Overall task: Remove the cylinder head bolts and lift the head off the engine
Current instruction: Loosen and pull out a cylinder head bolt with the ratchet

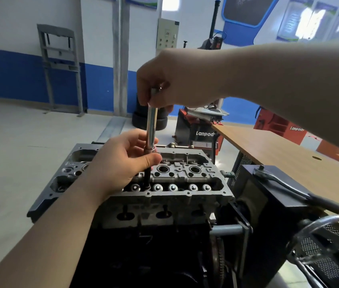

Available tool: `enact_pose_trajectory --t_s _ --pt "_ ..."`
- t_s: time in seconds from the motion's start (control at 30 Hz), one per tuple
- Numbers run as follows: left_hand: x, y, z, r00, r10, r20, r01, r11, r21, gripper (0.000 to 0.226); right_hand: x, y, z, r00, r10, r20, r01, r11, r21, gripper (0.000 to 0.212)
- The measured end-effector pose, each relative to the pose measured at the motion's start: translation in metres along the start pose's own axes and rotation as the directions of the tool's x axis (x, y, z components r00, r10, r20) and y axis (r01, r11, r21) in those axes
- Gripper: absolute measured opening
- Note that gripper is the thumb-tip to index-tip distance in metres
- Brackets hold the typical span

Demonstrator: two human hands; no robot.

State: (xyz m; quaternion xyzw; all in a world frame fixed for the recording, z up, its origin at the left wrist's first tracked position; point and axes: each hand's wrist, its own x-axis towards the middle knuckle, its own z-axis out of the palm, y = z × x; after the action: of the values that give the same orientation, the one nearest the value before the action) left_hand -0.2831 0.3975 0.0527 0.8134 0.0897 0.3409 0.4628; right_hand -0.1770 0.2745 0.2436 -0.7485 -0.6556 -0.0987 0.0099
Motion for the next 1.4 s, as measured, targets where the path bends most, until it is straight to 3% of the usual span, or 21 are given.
enact_pose_trajectory --t_s 0.1,0.13,0.17,0.23,0.3,0.37,0.5,0.57,0.63,0.7,0.8,0.9,0.97,1.03,1.17,1.23,1.3,1.4 --pt "-0.002 -0.004 -0.006 0.991 0.028 0.131 -0.018 0.996 -0.084 0.047 -0.002 0.003 -0.002 1.000 0.020 -0.009 -0.019 0.995 0.099 0.011" --pt "-0.002 -0.003 -0.008 0.993 0.031 0.116 -0.023 0.998 -0.066 0.050 -0.003 0.002 -0.003 1.000 0.026 -0.012 -0.024 0.989 0.147 0.007" --pt "-0.002 -0.002 -0.007 0.996 0.028 0.079 -0.026 0.999 -0.032 0.049 -0.002 0.001 -0.002 0.998 0.051 -0.026 -0.046 0.986 0.160 0.017" --pt "-0.001 0.000 -0.004 0.999 0.036 -0.019 -0.034 0.995 0.096 0.043 0.003 -0.001 0.001 0.994 0.101 -0.048 -0.102 0.995 -0.002 0.046" --pt "-0.001 0.002 -0.001 0.994 0.058 -0.094 -0.038 0.979 0.201 0.039 0.007 -0.002 0.002 0.988 0.126 -0.089 -0.142 0.969 -0.203 0.060" --pt "0.000 0.002 0.000 0.995 0.025 -0.092 -0.008 0.984 0.181 0.039 0.007 -0.001 0.002 0.992 0.105 -0.071 -0.119 0.966 -0.230 0.051" --pt "-0.004 -0.002 -0.002 0.992 -0.043 0.119 0.035 0.997 0.068 0.035 -0.001 0.006 -0.003 0.999 0.036 0.032 -0.035 0.999 -0.029 0.004" --pt "-0.006 -0.002 -0.004 0.989 -0.018 0.145 0.016 1.000 0.014 0.036 -0.003 0.009 -0.004 1.000 0.019 0.016 -0.019 1.000 0.025 0.011" --pt "-0.005 -0.002 -0.005 0.995 -0.012 0.096 0.011 1.000 0.015 0.036 -0.006 0.010 -0.005 0.999 0.045 -0.004 -0.044 0.992 0.120 0.005" --pt "-0.004 -0.002 -0.003 0.999 -0.011 0.053 0.008 0.999 0.051 0.035 -0.006 0.007 -0.004 0.994 0.112 -0.019 -0.107 0.982 0.152 0.025" --pt "-0.004 -0.003 0.001 1.000 -0.009 -0.010 0.010 0.995 0.102 0.034 0.001 0.000 0.000 0.980 0.180 -0.088 -0.187 0.979 -0.084 0.050" --pt "-0.003 -0.005 0.000 0.998 -0.025 -0.059 0.033 0.989 0.141 0.033 0.002 -0.005 0.001 0.985 0.149 -0.086 -0.156 0.984 -0.083 0.026" --pt "-0.004 -0.006 -0.001 0.999 -0.050 0.014 0.049 0.996 0.077 0.028 0.000 -0.005 -0.001 0.992 0.123 -0.036 -0.122 0.992 0.017 0.013" --pt "-0.005 -0.006 -0.001 0.996 -0.045 0.074 0.047 0.999 -0.026 0.028 -0.002 -0.002 -0.004 0.996 0.086 -0.029 -0.085 0.995 0.043 0.012" --pt "-0.006 -0.006 -0.003 0.999 -0.043 0.016 0.044 0.993 -0.111 0.029 -0.003 -0.002 -0.007 0.997 0.082 -0.016 -0.080 0.993 0.085 0.005" --pt "-0.005 -0.005 0.000 1.000 -0.022 -0.015 0.021 0.999 -0.046 0.029 -0.001 -0.005 -0.003 0.986 0.164 0.005 -0.164 0.982 0.094 0.029" --pt "-0.006 -0.004 0.002 0.999 0.007 -0.048 -0.006 0.999 0.032 0.031 0.005 -0.006 0.000 0.973 0.226 -0.049 -0.229 0.971 -0.068 0.053" --pt "-0.005 -0.004 0.002 0.999 -0.012 -0.033 0.013 0.999 0.033 0.029 0.006 -0.004 0.000 0.984 0.143 -0.102 -0.158 0.974 -0.163 0.041"
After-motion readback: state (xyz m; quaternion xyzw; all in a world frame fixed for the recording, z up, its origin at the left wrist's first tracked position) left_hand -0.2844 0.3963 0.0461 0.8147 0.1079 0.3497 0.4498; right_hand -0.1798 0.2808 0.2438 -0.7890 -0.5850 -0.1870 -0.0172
